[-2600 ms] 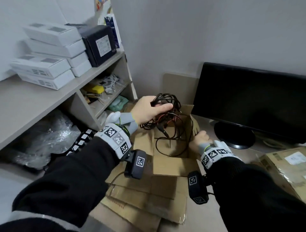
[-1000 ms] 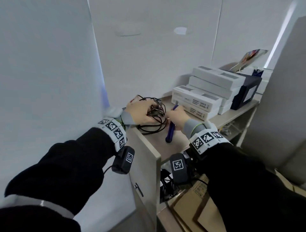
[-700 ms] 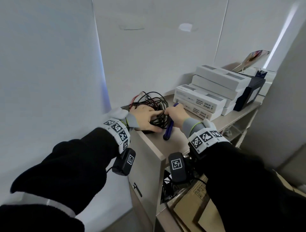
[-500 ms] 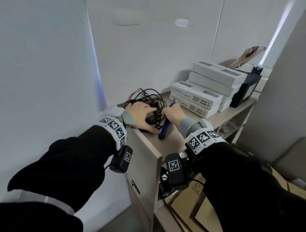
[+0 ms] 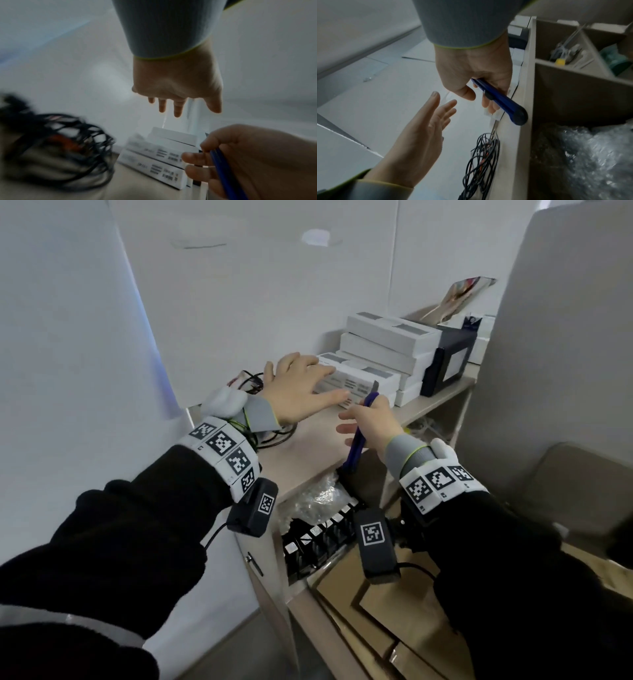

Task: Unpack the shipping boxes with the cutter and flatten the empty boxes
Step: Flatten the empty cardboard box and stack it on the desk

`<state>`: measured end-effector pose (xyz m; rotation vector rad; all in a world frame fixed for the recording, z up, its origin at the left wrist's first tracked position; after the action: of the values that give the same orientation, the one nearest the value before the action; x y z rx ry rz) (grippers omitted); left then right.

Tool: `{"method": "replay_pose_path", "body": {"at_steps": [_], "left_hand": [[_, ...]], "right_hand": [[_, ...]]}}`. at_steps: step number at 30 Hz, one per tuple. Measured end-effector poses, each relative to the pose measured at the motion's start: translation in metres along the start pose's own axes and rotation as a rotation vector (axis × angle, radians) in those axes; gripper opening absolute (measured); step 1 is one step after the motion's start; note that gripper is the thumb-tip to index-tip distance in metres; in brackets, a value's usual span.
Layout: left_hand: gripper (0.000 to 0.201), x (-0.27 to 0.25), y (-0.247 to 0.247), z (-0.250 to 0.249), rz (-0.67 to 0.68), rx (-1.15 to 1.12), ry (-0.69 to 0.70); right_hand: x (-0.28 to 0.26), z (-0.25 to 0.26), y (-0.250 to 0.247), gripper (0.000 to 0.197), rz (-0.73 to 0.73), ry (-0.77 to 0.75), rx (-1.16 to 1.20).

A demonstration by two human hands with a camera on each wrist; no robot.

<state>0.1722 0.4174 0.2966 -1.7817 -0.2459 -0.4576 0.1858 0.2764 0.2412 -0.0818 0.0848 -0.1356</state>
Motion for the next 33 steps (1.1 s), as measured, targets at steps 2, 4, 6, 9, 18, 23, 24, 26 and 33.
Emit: {"method": "replay_pose_path", "body": {"at_steps": [2, 4, 6, 9, 18, 23, 24, 26, 33], "left_hand": [[0.073, -0.002, 0.004, -0.042, 0.013, 0.029, 0.074], [0.069, -0.006, 0.014, -0.081, 0.047, 0.010, 0.116], [0.073, -0.011, 0.032, -0.114, 0.124, -0.046, 0.107], [0.073, -0.023, 0.066, -0.162, 0.210, -0.082, 0.125], [0.050, -0.060, 0.186, -0.310, 0.443, -0.042, 0.276], [0.066, -0.092, 0.236, -0.342, 0.656, -0.022, 0.356], [0.067, -0.103, 0.243, -0.350, 0.695, -0.030, 0.388], [0.068, -0.127, 0.258, -0.364, 0.765, -0.053, 0.430], [0.097, -0.192, 0.298, -0.367, 0.981, 0.040, 0.547]], "right_hand": [[-0.004, -0.004, -0.042, 0.014, -0.049, -0.011, 0.021], [-0.006, -0.011, -0.085, 0.013, -0.114, 0.000, 0.034], [-0.010, -0.020, -0.126, 0.012, -0.167, 0.026, 0.025], [-0.016, -0.035, -0.181, 0.010, -0.199, 0.046, -0.049], [-0.049, -0.095, -0.351, 0.013, -0.323, 0.190, -0.187], [-0.063, -0.157, -0.419, 0.014, -0.425, 0.359, -0.319], [-0.068, -0.172, -0.432, 0.018, -0.443, 0.397, -0.366], [-0.074, -0.201, -0.453, 0.033, -0.462, 0.458, -0.486], [-0.081, -0.254, -0.467, 0.062, -0.417, 0.588, -0.771]]}}
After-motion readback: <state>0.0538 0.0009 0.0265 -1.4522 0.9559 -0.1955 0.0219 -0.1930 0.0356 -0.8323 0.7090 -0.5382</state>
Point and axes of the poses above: each hand's wrist, its own x-axis towards the middle knuckle, its own y-axis out of the palm, z = x × y, the point moved 4 cm from there along x, towards the middle knuckle, and after that the axes turned 13 degrees about -z, right-handed, at the moved point
